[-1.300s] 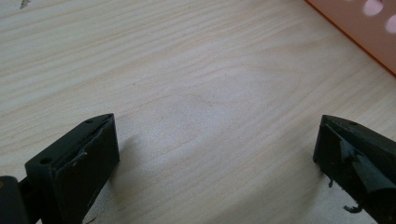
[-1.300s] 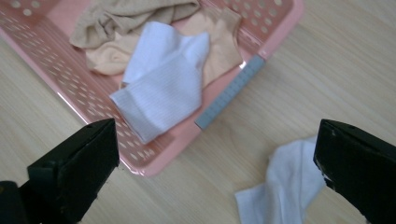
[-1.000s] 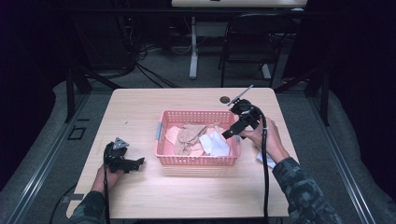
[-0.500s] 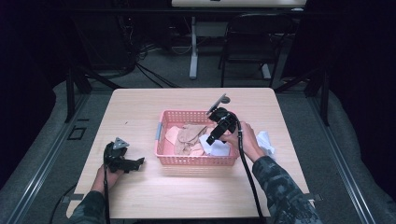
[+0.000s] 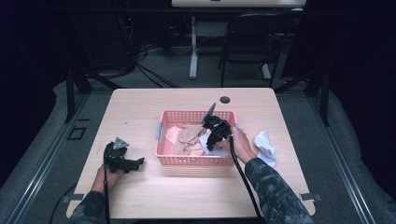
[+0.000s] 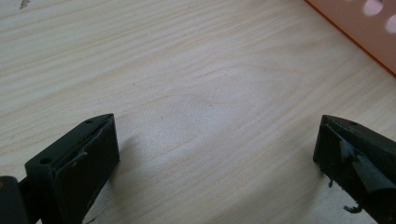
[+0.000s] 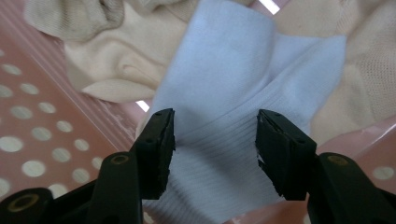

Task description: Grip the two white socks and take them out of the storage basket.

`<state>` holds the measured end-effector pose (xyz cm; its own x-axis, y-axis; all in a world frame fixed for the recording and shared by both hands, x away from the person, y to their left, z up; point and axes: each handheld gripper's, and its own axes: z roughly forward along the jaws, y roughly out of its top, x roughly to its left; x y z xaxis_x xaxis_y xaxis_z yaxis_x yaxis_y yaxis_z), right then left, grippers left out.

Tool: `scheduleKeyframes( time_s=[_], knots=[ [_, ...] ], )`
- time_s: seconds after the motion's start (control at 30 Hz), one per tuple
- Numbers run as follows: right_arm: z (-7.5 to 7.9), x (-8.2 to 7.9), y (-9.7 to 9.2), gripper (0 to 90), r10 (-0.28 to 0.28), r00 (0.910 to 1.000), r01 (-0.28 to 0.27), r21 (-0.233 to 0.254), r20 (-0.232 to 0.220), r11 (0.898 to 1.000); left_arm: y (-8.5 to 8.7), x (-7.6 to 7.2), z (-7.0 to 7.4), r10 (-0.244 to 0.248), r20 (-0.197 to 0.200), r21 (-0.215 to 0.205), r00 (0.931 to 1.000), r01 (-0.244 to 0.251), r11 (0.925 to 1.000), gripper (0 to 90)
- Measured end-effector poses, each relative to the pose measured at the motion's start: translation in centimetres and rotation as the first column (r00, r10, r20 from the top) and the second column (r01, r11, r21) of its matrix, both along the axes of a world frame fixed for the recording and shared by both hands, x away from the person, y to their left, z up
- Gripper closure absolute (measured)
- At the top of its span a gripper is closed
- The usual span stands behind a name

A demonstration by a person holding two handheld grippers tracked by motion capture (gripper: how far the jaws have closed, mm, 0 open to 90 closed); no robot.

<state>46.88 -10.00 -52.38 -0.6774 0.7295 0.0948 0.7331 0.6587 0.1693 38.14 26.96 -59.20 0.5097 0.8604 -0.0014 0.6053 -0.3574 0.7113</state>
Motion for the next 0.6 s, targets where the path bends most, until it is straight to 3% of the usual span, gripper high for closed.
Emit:
scheduleKeyframes(
  time_s=[0.03,0.1,0.2,0.33,0.6],
  knots=[
    [-0.2,0.2,0.1,54.8,0.024,0.9996,-0.024,-0.039,-0.017,0.999,0.0,0.0,0.0,0.000,0.000,0.000,1.0000,0.000,1.0000,0.1],
    [-0.2,0.3,0.1,57.0,0.035,0.9991,-0.037,-0.051,-0.022,0.998,0.0,0.0,0.0,0.000,0.000,0.000,1.0000,0.000,1.0000,0.1],
    [-0.7,0.5,-0.1,70.8,0.021,0.9993,-0.023,-0.051,-0.031,0.998,0.0,0.0,0.0,0.000,0.000,0.000,1.0000,0.000,1.0000,0.1],
    [-0.6,0.5,-0.3,79.1,0.014,0.9995,-0.015,-0.039,-0.029,0.999,0.0,0.0,0.0,0.001,0.000,-0.001,1.0000,-0.001,1.0000,0.1],
    [0.9,0.1,-1.4,81.4,0.006,0.9999,-0.006,0.003,-0.009,1.000,0.0,0.0,0.0,0.000,0.000,0.000,1.0000,0.000,1.0000,0.1]
  ],
)
